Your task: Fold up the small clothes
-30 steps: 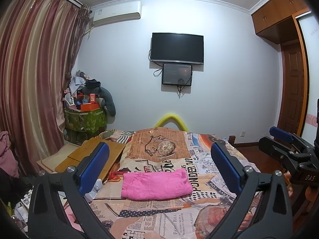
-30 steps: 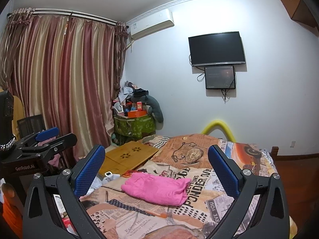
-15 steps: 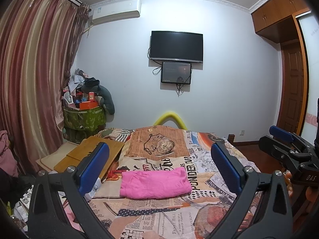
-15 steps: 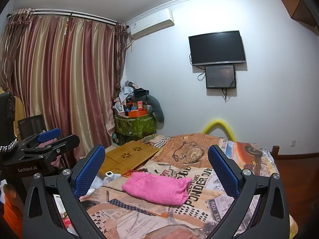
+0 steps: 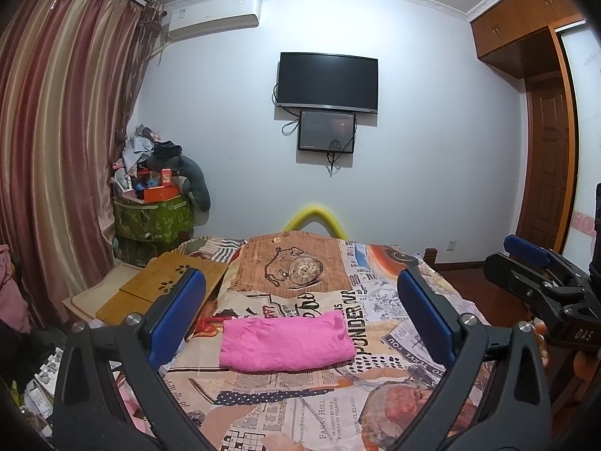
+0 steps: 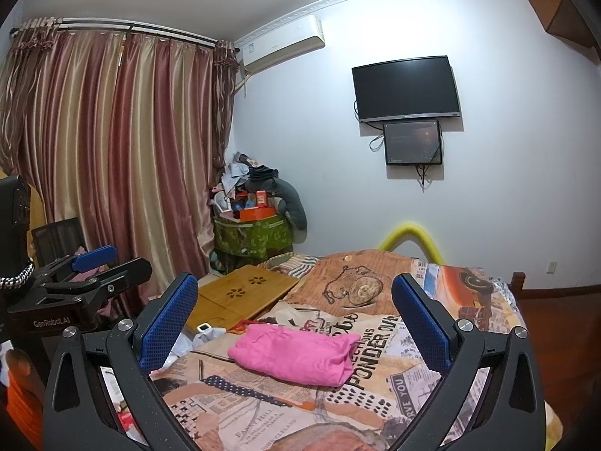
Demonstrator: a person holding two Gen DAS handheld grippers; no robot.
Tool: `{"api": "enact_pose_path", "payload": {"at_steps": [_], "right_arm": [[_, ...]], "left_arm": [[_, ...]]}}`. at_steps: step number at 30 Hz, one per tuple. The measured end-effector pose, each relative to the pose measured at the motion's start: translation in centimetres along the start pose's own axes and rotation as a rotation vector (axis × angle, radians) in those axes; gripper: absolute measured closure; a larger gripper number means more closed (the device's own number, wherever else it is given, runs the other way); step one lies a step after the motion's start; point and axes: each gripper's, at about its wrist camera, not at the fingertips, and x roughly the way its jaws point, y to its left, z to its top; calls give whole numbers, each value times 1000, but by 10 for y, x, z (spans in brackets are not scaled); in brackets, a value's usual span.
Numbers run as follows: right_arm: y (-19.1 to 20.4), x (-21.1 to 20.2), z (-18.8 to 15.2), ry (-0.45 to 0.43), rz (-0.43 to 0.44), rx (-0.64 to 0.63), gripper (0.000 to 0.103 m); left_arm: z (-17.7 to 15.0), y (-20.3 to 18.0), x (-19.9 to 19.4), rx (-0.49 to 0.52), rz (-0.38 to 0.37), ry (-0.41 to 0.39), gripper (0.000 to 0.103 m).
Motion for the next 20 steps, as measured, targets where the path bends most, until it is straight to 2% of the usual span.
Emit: {"api": "enact_pose_path", "payload": {"at_steps": [20], "right_arm": [[1, 0, 1, 8, -2, 13, 0]], "left_arm": [[0, -6, -2, 30, -32, 13, 0]]}}
